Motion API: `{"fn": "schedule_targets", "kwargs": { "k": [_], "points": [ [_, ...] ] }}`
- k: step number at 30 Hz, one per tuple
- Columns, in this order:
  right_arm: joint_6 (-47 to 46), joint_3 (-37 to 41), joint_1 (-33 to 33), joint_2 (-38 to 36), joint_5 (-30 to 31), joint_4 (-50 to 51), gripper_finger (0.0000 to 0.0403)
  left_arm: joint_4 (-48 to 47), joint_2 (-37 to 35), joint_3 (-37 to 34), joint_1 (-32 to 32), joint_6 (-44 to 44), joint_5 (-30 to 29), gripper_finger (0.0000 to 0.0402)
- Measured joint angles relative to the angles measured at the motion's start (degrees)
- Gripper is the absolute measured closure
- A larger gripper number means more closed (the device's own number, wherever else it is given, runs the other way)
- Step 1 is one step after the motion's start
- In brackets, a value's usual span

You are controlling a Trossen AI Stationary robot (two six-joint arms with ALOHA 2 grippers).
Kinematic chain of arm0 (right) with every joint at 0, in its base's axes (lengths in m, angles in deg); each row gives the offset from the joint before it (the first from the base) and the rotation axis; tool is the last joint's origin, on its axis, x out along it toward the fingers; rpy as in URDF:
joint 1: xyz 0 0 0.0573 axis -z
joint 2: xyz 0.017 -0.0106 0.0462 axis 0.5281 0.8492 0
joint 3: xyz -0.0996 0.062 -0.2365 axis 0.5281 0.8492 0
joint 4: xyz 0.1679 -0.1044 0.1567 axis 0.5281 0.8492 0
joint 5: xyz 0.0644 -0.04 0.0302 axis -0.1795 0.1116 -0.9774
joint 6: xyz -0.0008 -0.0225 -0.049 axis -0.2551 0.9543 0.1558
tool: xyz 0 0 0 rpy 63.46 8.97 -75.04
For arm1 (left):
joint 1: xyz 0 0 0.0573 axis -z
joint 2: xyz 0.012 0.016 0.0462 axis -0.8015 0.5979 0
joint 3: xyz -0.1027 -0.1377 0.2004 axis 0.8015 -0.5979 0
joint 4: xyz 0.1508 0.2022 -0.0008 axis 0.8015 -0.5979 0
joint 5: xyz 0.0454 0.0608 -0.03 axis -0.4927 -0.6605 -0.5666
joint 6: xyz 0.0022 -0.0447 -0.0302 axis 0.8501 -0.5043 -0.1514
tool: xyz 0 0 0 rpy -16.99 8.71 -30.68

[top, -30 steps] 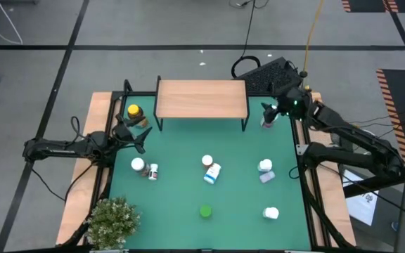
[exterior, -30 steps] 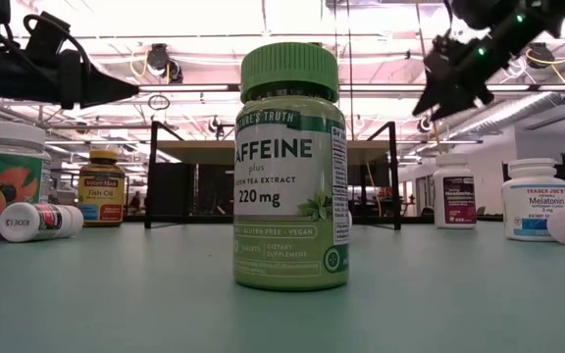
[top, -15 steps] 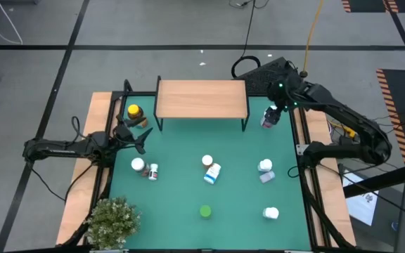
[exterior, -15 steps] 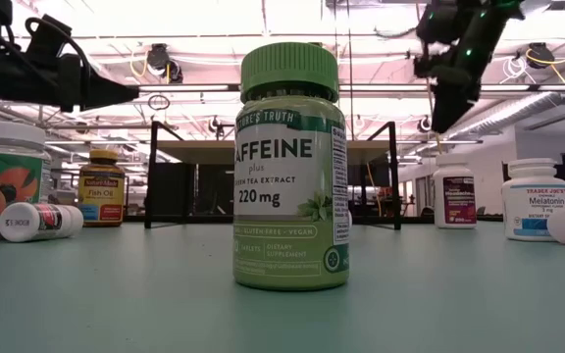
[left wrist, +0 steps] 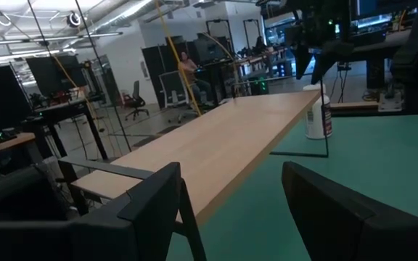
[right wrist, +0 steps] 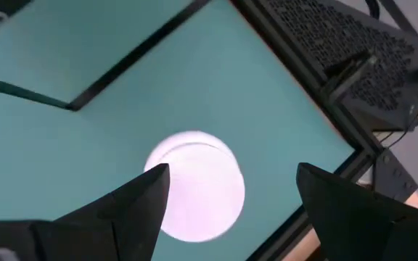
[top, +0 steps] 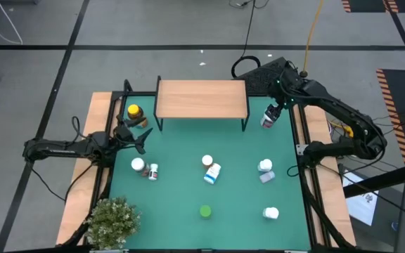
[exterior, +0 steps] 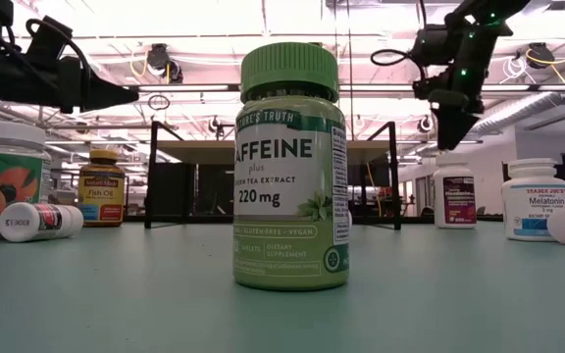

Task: Pick and place medicine bottles onto shelf by color
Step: Put the white purple medicine bottle on the shelf

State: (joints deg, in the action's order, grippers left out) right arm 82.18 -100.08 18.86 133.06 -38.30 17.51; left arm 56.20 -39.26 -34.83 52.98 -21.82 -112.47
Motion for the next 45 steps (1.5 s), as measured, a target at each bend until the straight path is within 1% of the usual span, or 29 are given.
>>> {"fn": "schedule_targets", "kwargs": {
  "k": [3,5,8,12,18,25,29,36,39,45],
  "points": [
    [0.31,0.00,0.99,0.00,-0.38,1.50,0.0106,0.01,-0.02,0.00,0.00,-0.86,0.00,0.0156],
    [0.34,0.20,1.44,-0.01,-2.24,1.97,0.0106,0.05,0.00,0.00,0.00,-1.06,0.00,0.0156],
    [0.29,1.36,1.60,-0.12,-4.79,1.72,0.0106,0.07,0.00,0.00,0.00,-1.32,0.00,0.0156],
    [-0.41,3.49,1.53,-0.33,-5.81,0.20,0.0106,0.12,-0.02,0.00,-0.01,-1.34,-0.02,0.0156],
    [-0.51,4.88,1.53,-1.12,-5.39,-0.97,0.0106,1.71,0.00,0.00,-0.07,0.12,0.00,0.0156],
    [-0.33,5.35,1.59,-6.01,-3.12,-2.80,0.0106,2.23,-0.02,0.00,-0.07,1.28,0.00,0.0156],
    [-0.87,5.25,1.60,-8.01,-3.77,-3.53,0.0106,2.95,-0.02,0.00,-0.07,1.52,0.00,0.0156],
    [-0.86,5.88,0.94,-7.38,-4.22,-4.52,0.0104,3.49,-0.02,0.00,-0.07,1.09,-0.02,0.0156],
    [-2.17,6.97,0.99,-6.81,-4.28,-6.74,0.0097,3.45,-0.02,0.00,-0.07,0.90,-0.01,0.0156],
    [-2.41,7.17,1.01,-4.03,-4.09,-6.52,0.0079,3.38,-0.02,0.00,-0.07,1.09,0.00,0.0156]
  ]
}}
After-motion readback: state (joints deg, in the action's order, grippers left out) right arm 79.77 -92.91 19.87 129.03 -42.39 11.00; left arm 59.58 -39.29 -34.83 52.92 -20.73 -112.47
